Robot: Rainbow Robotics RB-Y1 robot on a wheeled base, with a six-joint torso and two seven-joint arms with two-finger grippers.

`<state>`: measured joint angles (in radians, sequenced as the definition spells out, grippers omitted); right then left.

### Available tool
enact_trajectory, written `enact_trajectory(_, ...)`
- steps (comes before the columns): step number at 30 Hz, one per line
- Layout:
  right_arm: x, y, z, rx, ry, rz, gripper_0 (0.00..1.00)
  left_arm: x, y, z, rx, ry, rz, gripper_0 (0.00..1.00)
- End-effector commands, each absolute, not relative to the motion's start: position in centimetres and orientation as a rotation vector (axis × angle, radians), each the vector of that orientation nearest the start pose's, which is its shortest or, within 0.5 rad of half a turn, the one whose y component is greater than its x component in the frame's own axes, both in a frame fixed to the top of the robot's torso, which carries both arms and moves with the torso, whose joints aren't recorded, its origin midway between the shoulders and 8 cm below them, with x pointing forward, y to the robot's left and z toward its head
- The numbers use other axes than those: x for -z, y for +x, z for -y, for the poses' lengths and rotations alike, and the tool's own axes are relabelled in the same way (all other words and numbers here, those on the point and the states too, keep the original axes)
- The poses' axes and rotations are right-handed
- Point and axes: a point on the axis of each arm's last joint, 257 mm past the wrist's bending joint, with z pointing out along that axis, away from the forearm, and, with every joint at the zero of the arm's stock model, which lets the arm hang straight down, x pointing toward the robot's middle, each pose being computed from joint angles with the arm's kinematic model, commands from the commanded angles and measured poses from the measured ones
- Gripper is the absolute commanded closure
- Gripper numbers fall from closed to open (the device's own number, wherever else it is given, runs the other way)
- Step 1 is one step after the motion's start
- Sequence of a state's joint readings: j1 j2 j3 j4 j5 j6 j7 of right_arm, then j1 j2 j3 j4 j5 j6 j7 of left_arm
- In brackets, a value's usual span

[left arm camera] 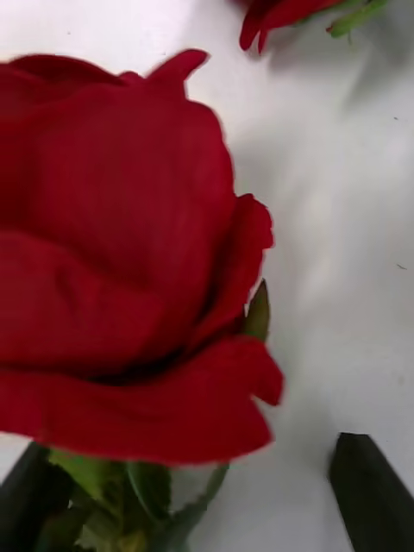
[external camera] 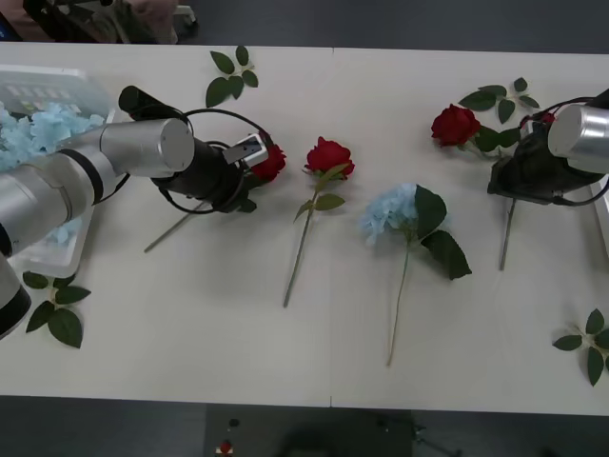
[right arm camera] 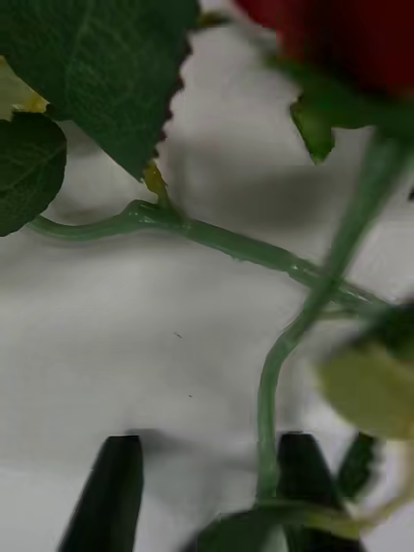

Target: Put the red flowers into the right box and the blue flowers into the left box

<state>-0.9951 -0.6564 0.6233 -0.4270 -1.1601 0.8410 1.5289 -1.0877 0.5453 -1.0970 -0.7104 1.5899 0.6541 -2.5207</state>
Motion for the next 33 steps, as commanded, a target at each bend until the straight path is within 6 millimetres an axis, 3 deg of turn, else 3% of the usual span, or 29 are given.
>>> enact_trajectory(1, 29.0, 62.2, 37.9, -0.097, 0.333, -2.564, 0.86, 28.2, 62.9, -13.5, 0.048, 1.293, -2.079, 0.48)
enact_trajectory(3, 29.0, 62.2, 38.0, -0.094, 0.339, -2.564, 1.00, 28.3, 62.8, -13.5, 0.047, 1.292, -2.081, 0.78)
enact_trajectory(4, 29.0, 62.2, 38.0, -0.093, 0.341, -2.561, 1.00, 28.2, 62.9, -13.6, 0.049, 1.287, -2.083, 0.94)
enact_trajectory(5, 28.9, 62.3, 38.0, -0.091, 0.343, -2.560, 1.00, 28.2, 62.9, -13.6, 0.048, 1.286, -2.082, 1.00)
enact_trajectory(10, 28.3, 62.6, 37.9, -0.099, 0.353, -2.551, 1.00, 26.2, 64.4, -13.2, 0.077, 1.182, -2.037, 1.00)
enact_trajectory(12, 27.4, 63.0, 37.4, -0.120, 0.354, -2.549, 1.00, 24.1, 65.3, -13.3, 0.109, 1.106, -2.009, 1.00)
enact_trajectory(16, 23.5, 63.4, 37.3, -0.185, 0.382, -2.559, 1.00, 18.9, 66.1, -13.7, 0.207, 0.992, -1.951, 1.00)
enact_trajectory(19, 19.7, 63.3, 37.9, -0.201, 0.344, -2.576, 1.00, 14.7, 65.5, -12.3, 0.361, 0.896, -1.906, 1.00)
enact_trajectory(22, 14.9, 62.6, 40.4, -0.151, 0.239, -2.591, 1.00, 10.5, 63.4, -8.5, 0.632, 0.768, -1.862, 1.00)
enact_trajectory(23, 12.4, 62.1, 41.9, -0.115, 0.191, -2.588, 1.00, 8.4, 62.3, -6.1, 0.773, 0.703, -1.832, 1.00)
enact_trajectory(25, 10.0, 61.3, 44.1, -0.052, 0.139, -2.583, 1.00, 6.0, 61.0, -2.8, 0.928, 0.623, -1.784, 1.00)
enact_trajectory(27, 7.4, 60.4, 47.6, 0.081, 0.066, -2.570, 1.00, 3.3, 59.7, 0.4, 1.082, 0.505, -1.725, 1.00)
enact_trajectory(29, 5.9, 59.3, 51.2, 0.228, 0.000, -2.561, 1.00, 0.9, 58.5, 3.7, 1.179, 0.384, -1.656, 1.00)
enact_trajectory(33, 5.0, 57.9, 57.1, 0.433, -0.064, -2.529, 1.00, -2.9, 57.1, 7.5, 1.203, 0.293, -1.527, 1.00)
